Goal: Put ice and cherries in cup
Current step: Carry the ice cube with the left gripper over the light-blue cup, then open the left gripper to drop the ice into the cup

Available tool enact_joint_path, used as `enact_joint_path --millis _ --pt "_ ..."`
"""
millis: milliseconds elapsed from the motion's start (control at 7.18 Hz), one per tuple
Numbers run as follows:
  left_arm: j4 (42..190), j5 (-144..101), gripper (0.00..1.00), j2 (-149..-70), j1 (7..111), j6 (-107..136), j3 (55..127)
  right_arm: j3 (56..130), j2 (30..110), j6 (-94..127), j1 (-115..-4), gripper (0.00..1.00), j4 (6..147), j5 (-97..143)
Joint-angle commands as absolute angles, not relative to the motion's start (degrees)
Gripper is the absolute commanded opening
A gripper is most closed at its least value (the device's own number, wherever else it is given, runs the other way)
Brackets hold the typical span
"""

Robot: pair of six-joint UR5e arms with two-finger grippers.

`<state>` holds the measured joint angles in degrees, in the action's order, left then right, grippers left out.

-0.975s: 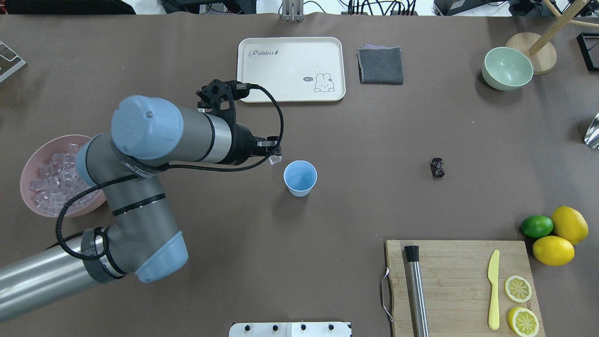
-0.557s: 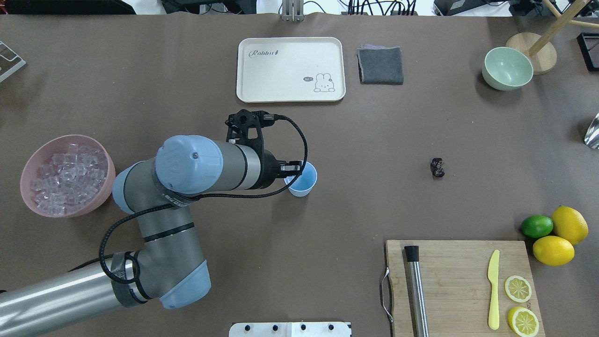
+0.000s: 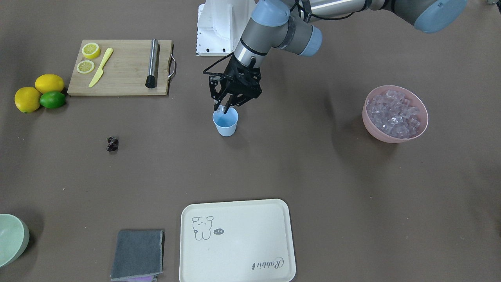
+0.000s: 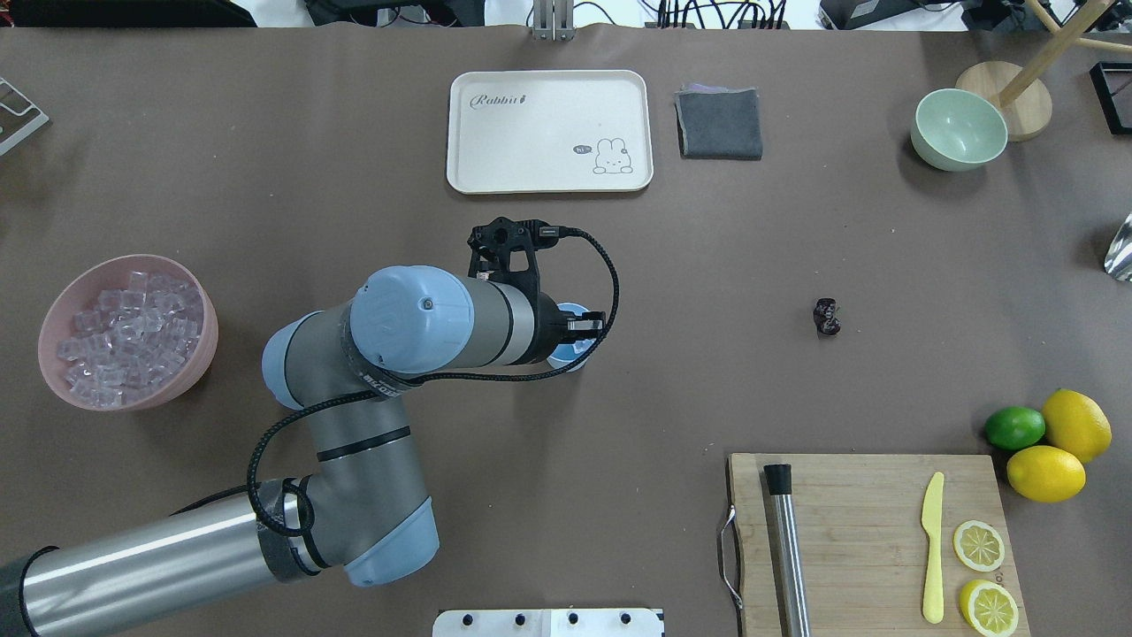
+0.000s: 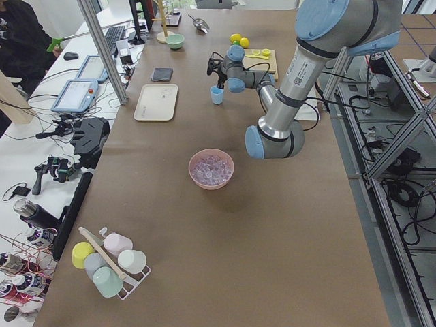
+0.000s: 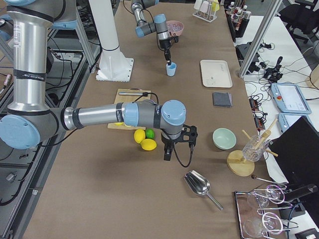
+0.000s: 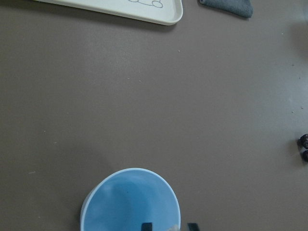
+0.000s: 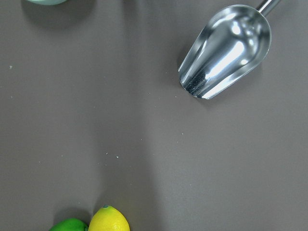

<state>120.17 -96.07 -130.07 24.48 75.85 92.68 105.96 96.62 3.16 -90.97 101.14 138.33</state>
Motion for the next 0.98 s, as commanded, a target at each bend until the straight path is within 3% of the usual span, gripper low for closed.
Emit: enact_joint_path --millis 0,139,279,418,836 --pt "120.15 -96.24 0.0 -129.47 24.96 75.76 92.99 106.17 96.77 3.16 -90.97 1.0 101.16 138.34" --pt "120.06 -96.24 0.09 -129.38 25.05 75.76 92.99 106.17 96.77 3.16 -90.97 1.0 101.16 138.34" --pt "120.15 -96.24 0.76 -129.29 25.05 75.67 93.16 106.26 96.77 3.08 -90.97 1.0 101.08 138.34" --pt "120.15 -96.15 0.97 -128.16 24.96 75.76 94.3 106.26 96.59 3.16 -90.97 1.0 101.07 138.25" --pt "119.88 -96.24 0.98 -125.18 25.75 75.76 96.76 108.1 97.03 2.9 -90.97 1.0 101.08 138.51"
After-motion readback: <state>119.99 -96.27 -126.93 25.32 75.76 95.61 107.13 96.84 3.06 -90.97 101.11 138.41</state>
